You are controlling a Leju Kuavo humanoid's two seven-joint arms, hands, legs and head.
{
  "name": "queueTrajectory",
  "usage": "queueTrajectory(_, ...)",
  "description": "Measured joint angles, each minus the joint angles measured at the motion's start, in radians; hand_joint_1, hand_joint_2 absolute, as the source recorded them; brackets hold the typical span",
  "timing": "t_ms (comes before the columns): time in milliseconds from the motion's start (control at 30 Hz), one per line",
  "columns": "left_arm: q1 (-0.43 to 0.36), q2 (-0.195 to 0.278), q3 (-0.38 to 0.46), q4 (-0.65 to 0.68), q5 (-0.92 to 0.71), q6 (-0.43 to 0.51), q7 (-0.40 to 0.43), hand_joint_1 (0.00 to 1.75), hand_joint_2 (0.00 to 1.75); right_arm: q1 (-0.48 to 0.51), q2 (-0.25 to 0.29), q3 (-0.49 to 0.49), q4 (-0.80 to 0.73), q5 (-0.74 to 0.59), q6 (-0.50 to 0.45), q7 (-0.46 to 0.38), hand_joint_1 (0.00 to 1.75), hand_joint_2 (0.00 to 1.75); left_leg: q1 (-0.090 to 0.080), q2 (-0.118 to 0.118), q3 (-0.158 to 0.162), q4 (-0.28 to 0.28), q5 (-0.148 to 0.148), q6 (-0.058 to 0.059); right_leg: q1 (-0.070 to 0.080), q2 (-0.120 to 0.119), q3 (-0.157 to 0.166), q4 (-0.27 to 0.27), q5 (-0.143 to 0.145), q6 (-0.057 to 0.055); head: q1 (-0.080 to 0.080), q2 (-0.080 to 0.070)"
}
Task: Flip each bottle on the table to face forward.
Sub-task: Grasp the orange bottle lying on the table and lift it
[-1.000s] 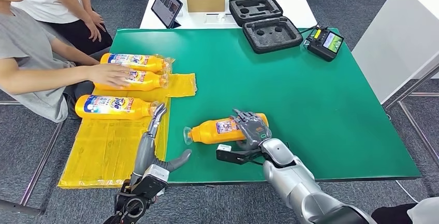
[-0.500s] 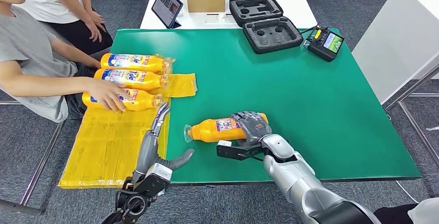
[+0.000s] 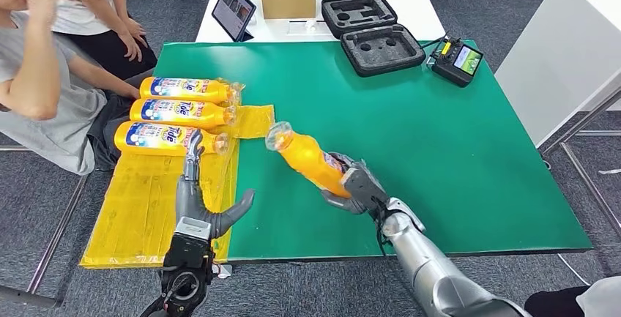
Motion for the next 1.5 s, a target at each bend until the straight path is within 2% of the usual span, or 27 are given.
queueTrajectory(267, 0.002, -0.002, 0.002, -0.05, 0.022, 0.002, 0.0, 0.0, 1.75, 0.043, 0.0, 0.0, -0.05, -0.072, -0.039, 0.0, 1.75, 1.75, 0.0, 0.0, -0.002, 0.0, 0.0, 0.0, -0.001, 0.0, -0.001, 0.0, 0.0, 0.0, 0.0, 0.0)
queueTrajectory(367, 0.0, -0.006, 0.002, -0.054, 0.044, -0.016, 0.0, 0.0, 1.75, 0.057, -0.001, 0.002, -0.071, -0.152, -0.06, 0.001, 1.75, 1.75, -0.001, 0.0, -0.003, 0.0, 0.0, 0.0, -0.001, 0.0, -0.002, 0.0, 0.0, 0.0, 0.0, 0.0)
queueTrajectory(500, -0.008, -0.025, 0.0, 0.006, 0.109, -0.122, 0.0, 0.0, 1.75, 0.1, -0.006, 0.029, -0.13, -0.28, -0.094, 0.002, 1.75, 1.75, -0.001, -0.002, -0.005, 0.0, 0.0, 0.0, -0.001, -0.001, -0.004, 0.0, 0.0, 0.0, 0.0, 0.0)
queueTrajectory(600, -0.017, -0.046, -0.008, 0.082, 0.14, -0.206, 0.0, 0.0, 1.75, 0.128, -0.007, 0.057, -0.18, -0.311, -0.116, 0.002, 1.75, 1.75, -0.001, -0.002, -0.006, 0.0, 0.0, 0.0, -0.001, -0.001, -0.005, 0.0, 0.0, 0.001, 0.0, 0.0)
queueTrajectory(733, -0.039, -0.078, -0.027, 0.203, 0.179, -0.275, 0.0, 0.0, 1.75, 0.149, -0.003, 0.102, -0.227, -0.325, -0.143, 0.002, 1.75, 1.75, -0.001, -0.002, -0.007, 0.0, 0.0, 0.0, -0.001, -0.001, -0.006, 0.0, 0.0, 0.001, 0.0, 0.0)
queueTrajectory(967, -0.085, -0.119, -0.035, 0.352, 0.215, -0.319, 0.0, 0.0, 1.75, 0.152, 0.013, 0.163, -0.237, -0.324, -0.172, 0.002, 1.75, 1.75, -0.001, -0.002, -0.008, 0.0, 0.0, 0.0, -0.001, -0.001, -0.007, 0.0, 0.0, 0.001, 0.0, 0.0)
queueTrajectory(1233, -0.117, -0.145, -0.04, 0.414, 0.232, -0.335, 0.007, 0.0, 1.75, 0.152, 0.026, 0.219, -0.236, -0.302, -0.217, 0.002, 1.75, 1.75, -0.001, -0.003, -0.009, 0.0, 0.0, 0.001, -0.001, -0.002, -0.007, 0.0, 0.0, 0.001, 0.0, 0.0)
queueTrajectory(1500, -0.139, -0.148, -0.039, 0.422, 0.25, -0.328, 0.002, 0.0, 1.75, 0.154, 0.031, 0.269, -0.229, -0.274, -0.26, 0.002, 1.75, 1.75, -0.001, -0.003, -0.009, 0.0, 0.0, 0.0, -0.001, -0.002, -0.007, 0.0, 0.0, 0.001, 0.0, 0.0)
